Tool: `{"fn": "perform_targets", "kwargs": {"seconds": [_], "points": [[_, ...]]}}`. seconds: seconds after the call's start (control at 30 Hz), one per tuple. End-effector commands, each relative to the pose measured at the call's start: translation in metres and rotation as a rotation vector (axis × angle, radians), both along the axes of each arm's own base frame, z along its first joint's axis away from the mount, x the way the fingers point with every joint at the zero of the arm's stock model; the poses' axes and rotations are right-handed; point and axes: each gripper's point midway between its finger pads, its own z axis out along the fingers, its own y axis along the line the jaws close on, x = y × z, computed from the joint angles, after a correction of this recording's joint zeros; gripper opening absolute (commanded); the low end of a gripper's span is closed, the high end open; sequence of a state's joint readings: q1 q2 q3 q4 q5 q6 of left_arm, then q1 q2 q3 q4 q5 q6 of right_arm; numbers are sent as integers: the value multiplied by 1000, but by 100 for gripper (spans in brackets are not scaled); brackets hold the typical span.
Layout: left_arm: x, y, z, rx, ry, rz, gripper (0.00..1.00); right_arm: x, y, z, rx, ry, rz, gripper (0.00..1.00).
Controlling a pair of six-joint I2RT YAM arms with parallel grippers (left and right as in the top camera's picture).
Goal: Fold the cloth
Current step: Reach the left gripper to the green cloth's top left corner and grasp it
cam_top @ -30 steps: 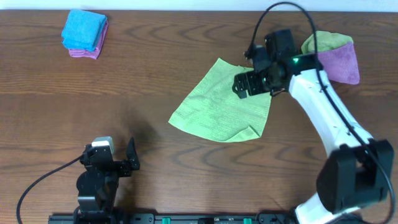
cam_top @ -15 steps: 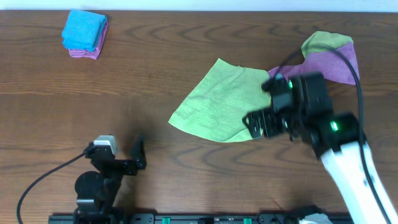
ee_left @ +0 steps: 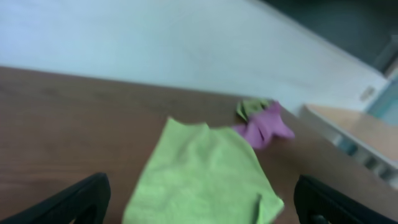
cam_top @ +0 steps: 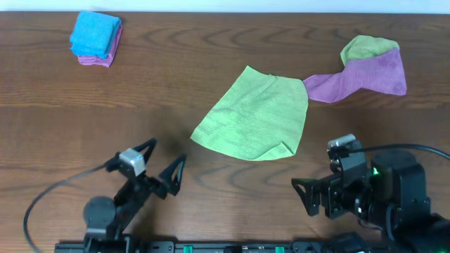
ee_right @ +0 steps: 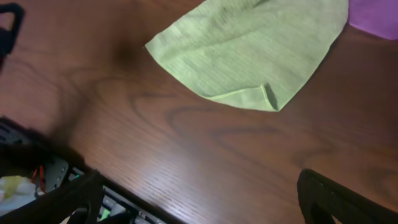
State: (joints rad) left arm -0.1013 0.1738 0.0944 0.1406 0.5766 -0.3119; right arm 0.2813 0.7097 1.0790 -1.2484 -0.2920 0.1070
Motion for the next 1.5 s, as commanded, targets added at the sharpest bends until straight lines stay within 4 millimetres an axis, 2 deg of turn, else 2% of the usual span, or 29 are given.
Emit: {"fn": "perform_targets", "kwargs": {"seconds": [0.0,0.1,0.2,0.3,0.63,0.83,0.9,1.0,1.17,1.23,1.27,1.33,1.4,1.43,1.47], "points": [[5,-21,-20,42,56,-87,95,-3,1,-12,3,39,-3,99],[19,-42,-24,111,80,-131,95,-1,2,-23,1,51,-4,99],[38,-71,-24,219,113,-209,95,4,3,-20,6,27,-6,99],[76,-107,-25,325,190,-291,96,12,3,-14,18,-7,-30,99],[203,-165,-39,485,307,-358,95,30,-3,-3,19,-75,-100,99],[263,-192,-48,520,324,-383,96,38,-7,1,4,-115,-128,99],[271,-204,-50,494,319,-429,95,38,-7,1,4,-115,-127,99],[267,-222,-41,428,268,-531,95,36,-8,-1,17,-88,-147,99],[269,-235,-16,361,164,-576,95,25,-10,-11,3,-28,-150,99],[268,-238,-12,356,142,-588,100,22,-11,-14,0,-7,-156,99],[272,-237,-16,370,149,-560,89,21,-11,-15,-1,-4,-155,99],[279,-235,-30,407,173,-500,89,21,-11,-15,1,-3,-153,99],[288,-234,-50,435,229,-416,68,22,-11,-14,1,-6,-153,99],[291,-234,-64,439,270,-375,46,22,-10,-14,2,-10,-153,99],[293,-235,-74,443,295,-355,28,23,-10,-13,3,-13,-153,99]]}}
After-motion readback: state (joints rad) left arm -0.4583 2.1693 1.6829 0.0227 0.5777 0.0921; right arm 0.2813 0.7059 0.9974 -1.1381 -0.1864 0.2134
